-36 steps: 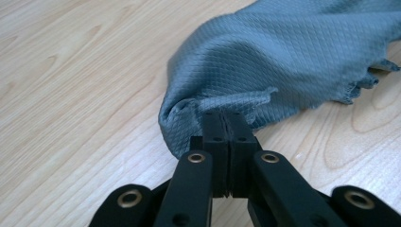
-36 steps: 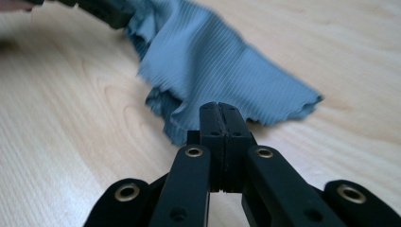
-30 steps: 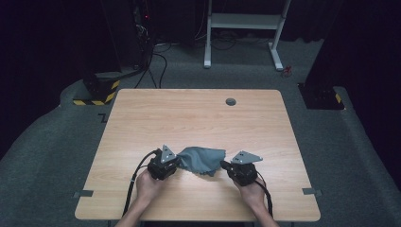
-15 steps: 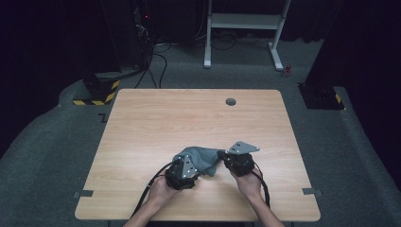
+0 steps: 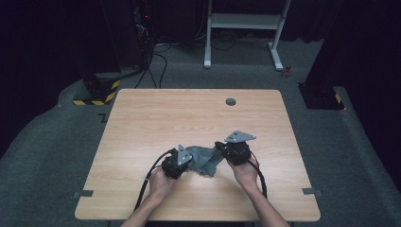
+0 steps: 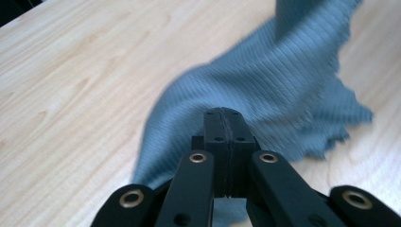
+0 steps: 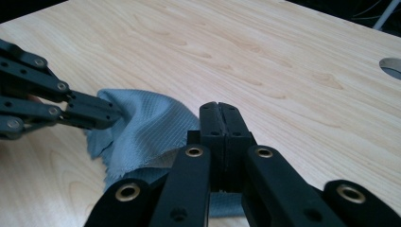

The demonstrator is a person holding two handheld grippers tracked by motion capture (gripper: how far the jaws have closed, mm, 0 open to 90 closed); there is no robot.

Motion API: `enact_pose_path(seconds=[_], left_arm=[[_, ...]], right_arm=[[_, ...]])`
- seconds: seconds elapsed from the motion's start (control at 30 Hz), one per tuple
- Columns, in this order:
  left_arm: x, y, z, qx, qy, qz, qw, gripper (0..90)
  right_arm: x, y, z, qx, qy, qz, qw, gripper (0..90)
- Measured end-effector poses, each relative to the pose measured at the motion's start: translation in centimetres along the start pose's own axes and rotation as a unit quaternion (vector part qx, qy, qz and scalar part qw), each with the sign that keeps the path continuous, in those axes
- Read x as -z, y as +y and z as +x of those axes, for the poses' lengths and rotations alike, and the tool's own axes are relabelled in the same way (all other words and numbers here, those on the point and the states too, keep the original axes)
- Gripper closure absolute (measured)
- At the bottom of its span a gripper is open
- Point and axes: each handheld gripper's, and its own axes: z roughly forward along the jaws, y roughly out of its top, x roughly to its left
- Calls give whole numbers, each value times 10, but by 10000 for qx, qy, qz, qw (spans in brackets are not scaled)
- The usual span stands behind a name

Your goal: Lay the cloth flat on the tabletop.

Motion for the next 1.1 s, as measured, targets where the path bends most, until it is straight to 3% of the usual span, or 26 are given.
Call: enact_pose_path(seconds=[0.07,0.17,0.23,0.3,0.33,0.43,0.5,0.63,0.73,0.8,0.9,1.1], left_arm=[[3,3,1,87,-202,-88,9997,850],[1,5,-8,-18,-386,-27,9992,601],[-5,5,-16,-158,-329,120,9993,491],[-13,6,-20,-314,-131,298,9990,438],[-16,6,-20,-283,-124,324,9990,424],[-21,9,-16,-100,29,370,9993,441],[-24,11,-11,15,80,421,9991,512],[-27,19,8,339,-41,435,9985,738],[-27,25,23,546,-48,390,9977,815],[-28,26,30,667,4,341,9972,804],[-28,23,40,815,49,382,9959,662],[-25,12,41,624,157,484,9968,601]], right_arm=[[-3,3,-3,-33,-24,11,10000,900],[-7,8,-6,-83,-66,26,9999,900],[-10,11,-7,-78,-93,41,9999,900],[-13,14,-8,-69,-126,54,9999,900],[-15,15,-9,-63,-131,78,9999,900],[-19,16,-12,-138,-152,98,9997,900],[-22,16,-14,-204,-186,111,9996,900],[-26,18,-18,-236,-232,162,9993,899],[-30,18,-23,-294,-283,210,9989,900],[-32,18,-27,-337,-322,225,9987,900],[-37,15,-31,-412,-406,283,9979,899],[-52,9,-43,-537,-514,482,9961,899]])
